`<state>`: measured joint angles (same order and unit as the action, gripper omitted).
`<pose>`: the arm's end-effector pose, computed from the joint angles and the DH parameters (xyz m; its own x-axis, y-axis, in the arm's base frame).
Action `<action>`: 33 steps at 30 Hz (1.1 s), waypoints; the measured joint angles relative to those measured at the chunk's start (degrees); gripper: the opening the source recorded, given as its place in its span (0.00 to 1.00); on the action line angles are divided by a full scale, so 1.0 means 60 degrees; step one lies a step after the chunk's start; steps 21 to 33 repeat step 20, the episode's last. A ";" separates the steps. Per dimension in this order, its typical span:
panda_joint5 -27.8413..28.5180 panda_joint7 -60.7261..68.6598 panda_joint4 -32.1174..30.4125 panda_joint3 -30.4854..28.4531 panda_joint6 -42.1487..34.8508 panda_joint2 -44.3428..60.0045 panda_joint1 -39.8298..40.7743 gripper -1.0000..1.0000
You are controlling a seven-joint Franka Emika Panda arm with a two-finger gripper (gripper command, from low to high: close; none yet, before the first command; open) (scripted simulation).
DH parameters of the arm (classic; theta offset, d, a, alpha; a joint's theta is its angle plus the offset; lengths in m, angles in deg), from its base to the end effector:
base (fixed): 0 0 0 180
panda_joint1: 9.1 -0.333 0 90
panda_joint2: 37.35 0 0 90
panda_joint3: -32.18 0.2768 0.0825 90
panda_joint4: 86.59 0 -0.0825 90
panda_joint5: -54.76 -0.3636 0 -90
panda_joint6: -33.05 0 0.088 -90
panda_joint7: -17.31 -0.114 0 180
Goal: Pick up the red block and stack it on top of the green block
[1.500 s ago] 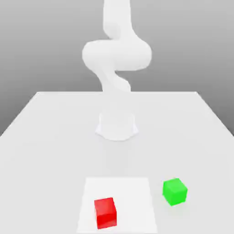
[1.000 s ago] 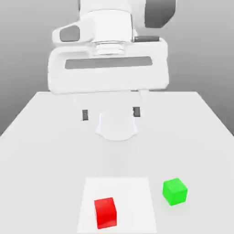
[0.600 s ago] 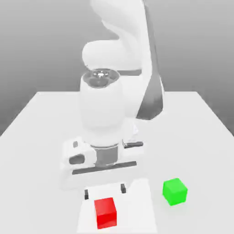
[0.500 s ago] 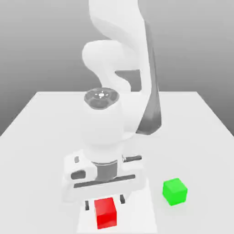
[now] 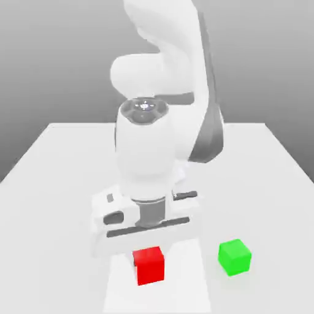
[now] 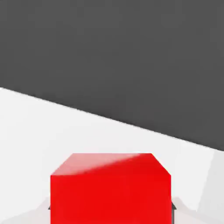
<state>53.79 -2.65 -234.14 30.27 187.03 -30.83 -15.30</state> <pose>0.4333 0.0316 0.1936 0.9587 -0.2845 -0.0027 -0.2845 -0.9587 -0.0029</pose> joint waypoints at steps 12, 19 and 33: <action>0.0270 0.3043 -0.1115 0.1127 0.0665 -0.0452 -0.2281 0.00; 0.0495 0.2899 -0.1086 0.0993 0.1473 0.0387 -0.2302 1.00; 0.0495 0.2899 -0.1086 0.0993 0.1473 0.0387 -0.2302 1.00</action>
